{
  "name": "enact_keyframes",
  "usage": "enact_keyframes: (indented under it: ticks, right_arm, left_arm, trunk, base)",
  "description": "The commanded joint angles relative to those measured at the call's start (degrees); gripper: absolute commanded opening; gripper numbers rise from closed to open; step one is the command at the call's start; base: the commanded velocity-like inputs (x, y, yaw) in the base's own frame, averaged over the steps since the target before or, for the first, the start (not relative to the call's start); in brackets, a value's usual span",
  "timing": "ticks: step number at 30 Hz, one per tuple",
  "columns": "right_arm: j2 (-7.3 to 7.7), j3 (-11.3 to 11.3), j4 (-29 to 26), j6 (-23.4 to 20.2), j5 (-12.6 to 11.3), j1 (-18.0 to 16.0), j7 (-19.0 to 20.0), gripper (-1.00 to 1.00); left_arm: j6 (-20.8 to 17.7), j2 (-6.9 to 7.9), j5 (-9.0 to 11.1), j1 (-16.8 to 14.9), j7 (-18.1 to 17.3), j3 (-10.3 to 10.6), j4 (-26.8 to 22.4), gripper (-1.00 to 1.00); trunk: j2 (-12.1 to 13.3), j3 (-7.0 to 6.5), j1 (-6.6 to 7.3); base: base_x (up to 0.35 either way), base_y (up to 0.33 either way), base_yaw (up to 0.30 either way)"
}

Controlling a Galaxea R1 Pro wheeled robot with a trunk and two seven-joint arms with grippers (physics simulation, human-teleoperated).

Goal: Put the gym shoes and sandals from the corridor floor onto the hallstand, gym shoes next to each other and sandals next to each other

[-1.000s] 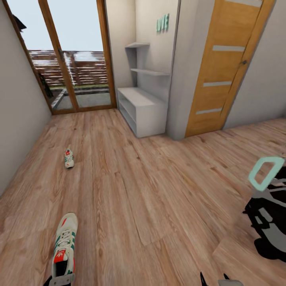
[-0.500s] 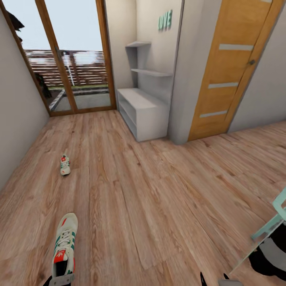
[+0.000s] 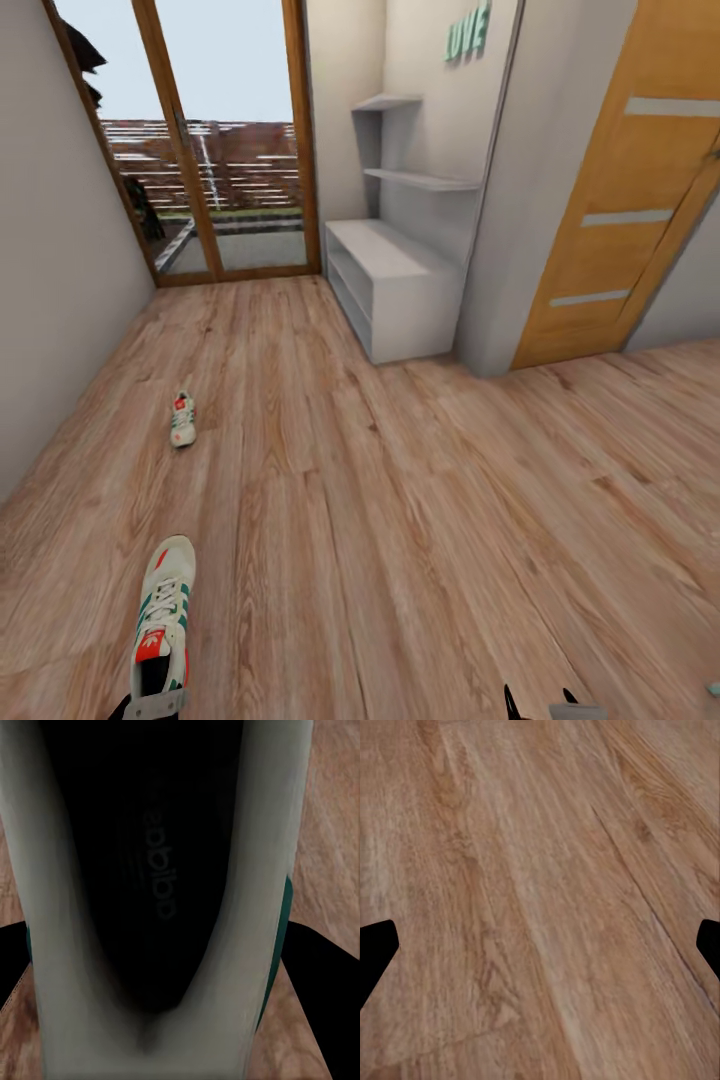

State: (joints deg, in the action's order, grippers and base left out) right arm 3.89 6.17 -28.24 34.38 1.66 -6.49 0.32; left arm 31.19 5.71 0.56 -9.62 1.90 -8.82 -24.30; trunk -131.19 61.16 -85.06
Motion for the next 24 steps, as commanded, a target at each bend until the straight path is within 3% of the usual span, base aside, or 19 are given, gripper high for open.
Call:
enact_keyframes:
  ticks: [1, 24]
  right_arm:
    - [-0.02, 0.2, 0.0, 0.2, 0.2, 0.0, 0.0, 1.0]
    - [-0.02, 0.2, 0.0, 0.2, 0.2, 0.0, 0.0, 1.0]
  left_arm:
    - [0.2, 0.0, 0.1, 0.0, 0.1, 0.0, 0.0, -1.0]
    - [0.3, 0.04, 0.1, 0.0, 0.1, 0.0, 0.0, -1.0]
  trunk:
    - [0.0, 0.1, -0.02]
    - [0.0, 1.36, -0.02]
  base:
    - [0.34, 0.0, 0.216]
    - [0.34, 0.0, 0.211]
